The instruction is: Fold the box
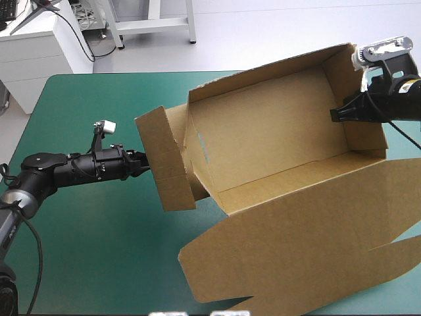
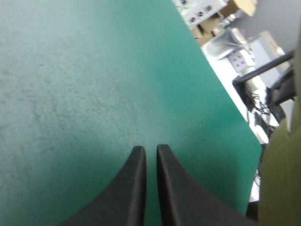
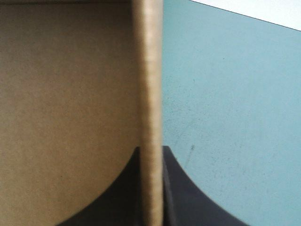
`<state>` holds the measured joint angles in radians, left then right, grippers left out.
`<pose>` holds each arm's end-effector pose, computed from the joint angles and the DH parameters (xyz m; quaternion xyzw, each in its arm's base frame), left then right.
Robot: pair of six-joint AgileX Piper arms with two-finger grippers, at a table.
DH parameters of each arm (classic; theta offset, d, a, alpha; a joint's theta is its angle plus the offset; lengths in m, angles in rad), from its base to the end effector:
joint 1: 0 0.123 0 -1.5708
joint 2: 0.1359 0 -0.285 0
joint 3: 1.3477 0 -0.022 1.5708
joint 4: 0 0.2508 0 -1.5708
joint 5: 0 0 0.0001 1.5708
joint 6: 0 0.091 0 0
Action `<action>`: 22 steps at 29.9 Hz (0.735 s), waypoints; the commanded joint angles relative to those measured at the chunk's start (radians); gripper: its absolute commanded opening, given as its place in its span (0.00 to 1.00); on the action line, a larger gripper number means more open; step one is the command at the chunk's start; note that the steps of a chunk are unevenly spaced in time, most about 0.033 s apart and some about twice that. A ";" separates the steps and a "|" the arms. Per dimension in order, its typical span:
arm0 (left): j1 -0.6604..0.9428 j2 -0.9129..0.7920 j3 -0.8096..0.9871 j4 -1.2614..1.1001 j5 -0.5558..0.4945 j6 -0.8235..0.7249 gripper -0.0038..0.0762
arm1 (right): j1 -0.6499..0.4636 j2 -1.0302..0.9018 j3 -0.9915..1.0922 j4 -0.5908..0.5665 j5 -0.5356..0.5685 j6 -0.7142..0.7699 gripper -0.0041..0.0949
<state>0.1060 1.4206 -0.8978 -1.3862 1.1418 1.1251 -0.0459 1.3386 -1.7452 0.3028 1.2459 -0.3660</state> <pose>0.2676 -0.0534 0.2924 0.1416 0.8021 -0.4751 0.3329 0.2485 0.0143 0.4861 -0.1571 0.8933 0.0666 0.4159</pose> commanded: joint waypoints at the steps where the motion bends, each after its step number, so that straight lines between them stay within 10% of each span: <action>1: -0.002 -0.022 -0.025 -0.124 0.160 0.047 0.27 | -0.009 -0.029 -0.028 0.035 0.004 0.002 0.02; 9: -0.002 -0.022 -0.025 -0.159 0.160 0.036 0.81 | -0.007 -0.029 -0.028 0.054 -0.008 0.002 0.02; 22: -0.002 -0.022 -0.050 -0.286 0.160 0.038 0.84 | -0.005 -0.009 -0.028 0.023 -0.094 0.093 0.03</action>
<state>0.1060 1.4263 -0.9073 -1.5614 1.1797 1.1644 -0.0459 1.3424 -1.7452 0.2880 1.2233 -0.2997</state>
